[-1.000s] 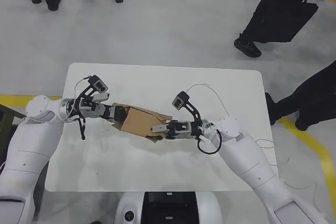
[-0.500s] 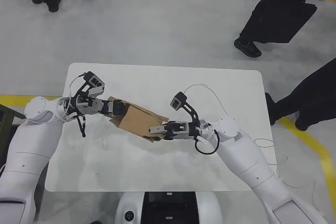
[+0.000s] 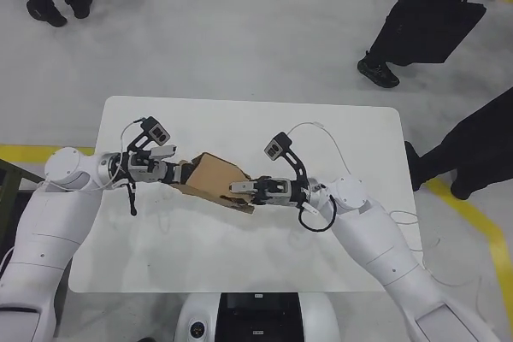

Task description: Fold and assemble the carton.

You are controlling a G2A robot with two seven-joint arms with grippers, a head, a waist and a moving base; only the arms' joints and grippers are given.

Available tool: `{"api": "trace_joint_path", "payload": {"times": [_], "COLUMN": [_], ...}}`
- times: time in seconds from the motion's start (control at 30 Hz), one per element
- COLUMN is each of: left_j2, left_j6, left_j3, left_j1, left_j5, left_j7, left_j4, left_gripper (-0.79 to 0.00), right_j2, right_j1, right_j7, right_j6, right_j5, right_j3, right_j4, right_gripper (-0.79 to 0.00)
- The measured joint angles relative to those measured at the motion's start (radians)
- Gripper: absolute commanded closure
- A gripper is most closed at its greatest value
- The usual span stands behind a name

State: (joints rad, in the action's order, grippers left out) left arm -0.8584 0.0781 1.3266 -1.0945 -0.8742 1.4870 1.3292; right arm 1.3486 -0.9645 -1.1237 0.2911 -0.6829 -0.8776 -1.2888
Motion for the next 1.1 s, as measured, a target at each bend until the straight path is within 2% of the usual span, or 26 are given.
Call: {"api": "trace_joint_path", "payload": {"times": [0.27, 0.53, 0.77, 0.8, 0.87, 0.9, 1.0, 1.1], "left_j2": [-0.003, -0.006, -0.006, -0.005, -0.002, 0.000, 0.004, 0.007], "left_j6": [-0.017, -0.035, -0.067, -0.073, -0.075, -0.072, -0.061, -0.053], "left_j3": [-0.005, -0.013, -0.035, -0.041, -0.050, -0.054, -0.060, -0.059], "left_j1": [-0.009, -0.002, 0.006, 0.006, 0.006, 0.006, 0.006, 0.009], "left_j5": [0.012, 0.006, 0.008, 0.005, 0.002, -0.001, -0.019, -0.043], "left_j7": [0.011, 0.039, 0.049, 0.049, 0.049, 0.049, 0.049, 0.049], "left_j4": [0.018, 0.022, 0.046, 0.052, 0.059, 0.061, 0.058, 0.046], "left_gripper": [-0.785, -0.785, -0.785, -0.776, -0.637, -0.613, -0.656, -0.656], "right_j2": [0.001, 0.004, 0.007, 0.007, 0.007, 0.007, 0.008, 0.008], "right_j1": [-0.009, -0.002, 0.003, 0.005, 0.006, 0.008, 0.011, 0.013], "right_j7": [0.014, -0.046, -0.039, -0.036, -0.034, -0.034, -0.031, -0.031], "right_j6": [0.009, -0.040, -0.040, -0.040, -0.039, -0.039, -0.040, -0.040], "right_j5": [0.006, 0.024, 0.035, 0.036, 0.038, 0.040, 0.047, 0.052], "right_j3": [-0.011, 0.014, 0.016, 0.015, 0.012, 0.011, 0.008, 0.008], "right_j4": [-0.002, 0.004, 0.019, 0.020, 0.022, 0.023, 0.027, 0.032], "right_gripper": [0.000, 0.000, 0.000, 0.000, 0.000, 0.000, 0.000, 0.000]}}
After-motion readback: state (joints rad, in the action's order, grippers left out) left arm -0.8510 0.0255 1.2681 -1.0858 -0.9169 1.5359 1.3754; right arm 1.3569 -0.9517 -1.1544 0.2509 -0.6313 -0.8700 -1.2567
